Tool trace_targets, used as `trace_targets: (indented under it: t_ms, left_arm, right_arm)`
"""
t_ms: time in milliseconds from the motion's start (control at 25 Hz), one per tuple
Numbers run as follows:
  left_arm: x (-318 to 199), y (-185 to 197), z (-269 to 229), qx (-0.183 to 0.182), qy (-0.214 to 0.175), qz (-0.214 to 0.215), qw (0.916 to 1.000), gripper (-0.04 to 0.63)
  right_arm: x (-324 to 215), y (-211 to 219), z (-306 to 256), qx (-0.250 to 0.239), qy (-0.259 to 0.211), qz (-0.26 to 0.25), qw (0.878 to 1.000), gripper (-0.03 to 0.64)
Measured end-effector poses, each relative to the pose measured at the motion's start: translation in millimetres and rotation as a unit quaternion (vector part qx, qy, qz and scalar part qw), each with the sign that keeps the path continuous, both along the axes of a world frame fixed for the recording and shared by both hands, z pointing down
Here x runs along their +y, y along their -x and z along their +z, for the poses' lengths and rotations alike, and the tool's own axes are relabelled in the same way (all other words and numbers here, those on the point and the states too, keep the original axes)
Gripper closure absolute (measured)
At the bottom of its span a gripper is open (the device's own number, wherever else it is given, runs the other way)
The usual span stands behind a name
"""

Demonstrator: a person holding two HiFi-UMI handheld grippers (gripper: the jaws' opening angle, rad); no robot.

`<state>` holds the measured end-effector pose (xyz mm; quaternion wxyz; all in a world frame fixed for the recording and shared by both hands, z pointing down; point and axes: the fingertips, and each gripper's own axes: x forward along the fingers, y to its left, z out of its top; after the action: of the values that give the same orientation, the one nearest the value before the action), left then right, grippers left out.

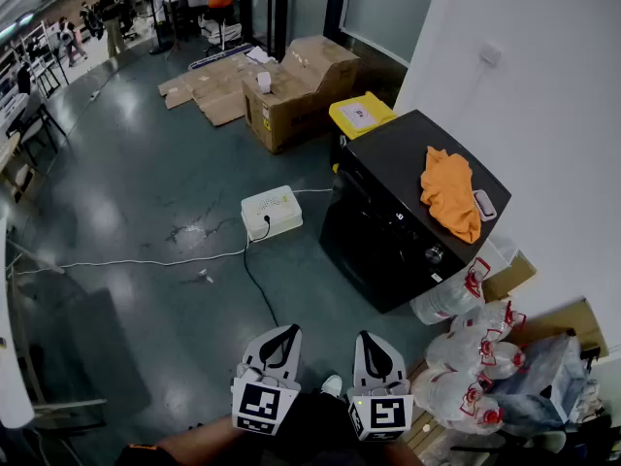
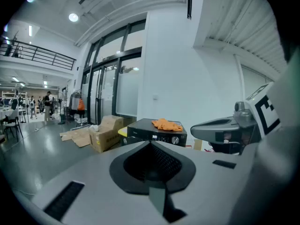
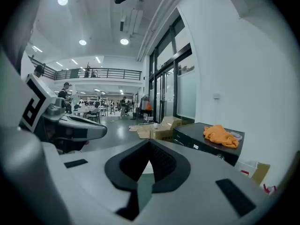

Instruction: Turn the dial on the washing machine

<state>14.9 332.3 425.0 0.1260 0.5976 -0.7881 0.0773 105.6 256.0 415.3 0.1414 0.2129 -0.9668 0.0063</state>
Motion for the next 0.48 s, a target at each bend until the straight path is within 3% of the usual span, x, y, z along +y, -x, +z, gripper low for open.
trace_targets:
  t_ms: [480]
  left_arm:
    - [14, 5, -7, -0.013, -0.010, 0.007, 0.9998, 0.583]
  right_arm:
    - [9, -4, -7, -0.004, -0.010, 0.019, 1.000, 0.603]
